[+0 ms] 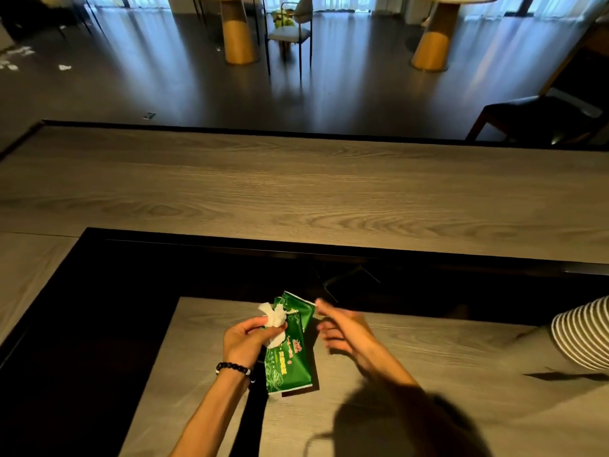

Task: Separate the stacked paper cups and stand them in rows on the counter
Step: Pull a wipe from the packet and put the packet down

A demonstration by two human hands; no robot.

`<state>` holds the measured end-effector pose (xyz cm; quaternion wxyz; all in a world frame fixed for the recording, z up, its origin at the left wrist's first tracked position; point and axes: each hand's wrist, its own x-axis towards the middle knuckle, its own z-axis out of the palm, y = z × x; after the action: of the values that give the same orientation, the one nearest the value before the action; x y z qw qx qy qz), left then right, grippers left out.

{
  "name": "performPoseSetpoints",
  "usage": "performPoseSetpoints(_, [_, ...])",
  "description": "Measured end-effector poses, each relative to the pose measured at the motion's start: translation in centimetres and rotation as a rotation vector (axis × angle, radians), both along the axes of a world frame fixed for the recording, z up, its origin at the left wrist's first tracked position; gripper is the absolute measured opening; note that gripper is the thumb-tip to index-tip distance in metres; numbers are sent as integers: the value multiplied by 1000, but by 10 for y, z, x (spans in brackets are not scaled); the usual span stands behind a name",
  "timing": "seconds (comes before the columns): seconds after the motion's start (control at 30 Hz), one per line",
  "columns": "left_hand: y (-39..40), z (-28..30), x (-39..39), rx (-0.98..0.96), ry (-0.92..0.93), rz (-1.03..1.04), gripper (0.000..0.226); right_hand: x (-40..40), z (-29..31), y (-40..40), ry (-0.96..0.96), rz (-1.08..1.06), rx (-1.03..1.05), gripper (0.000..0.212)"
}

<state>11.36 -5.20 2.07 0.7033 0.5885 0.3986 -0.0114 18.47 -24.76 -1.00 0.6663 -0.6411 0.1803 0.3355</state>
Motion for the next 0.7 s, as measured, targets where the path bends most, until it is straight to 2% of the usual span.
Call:
performPoseSetpoints(0.07, [0, 8, -2, -4, -35, 32, 30, 19, -14, -14, 65, -248, -222, 53])
performPoseSetpoints(0.13, [-1, 21, -6, 9, -57, 71, 28, 38, -30, -20, 126, -342, -294, 41])
performPoseSetpoints(0.27, [0, 40, -22, 45, -113, 116, 27, 73, -47, -17, 138, -319, -278, 17])
performPoseSetpoints(0.37, [5, 54, -34, 73, -148, 145, 27, 72, -42, -14, 59, -263, -245, 22])
performPoseSetpoints(0.43, [3, 63, -37, 71, -158, 109, 35, 57, -28, -18, -34, -227, -235, 23])
performPoseSetpoints(0.5, [-2, 69, -38, -2, -167, 77, 51, 36, -6, -21, -162, -196, -236, 19])
performPoseSetpoints(0.57, [-10, 78, -41, -64, -174, 11, 59, 5, 20, -29, -281, -159, -224, 19])
performPoseSetpoints(0.67, [-20, 89, -47, -87, -184, -68, 73, -46, 60, -46, -280, -186, -187, 15])
performPoseSetpoints(0.7, [-22, 89, -48, -74, -188, -76, 71, -62, 70, -49, -255, -214, -137, 15])
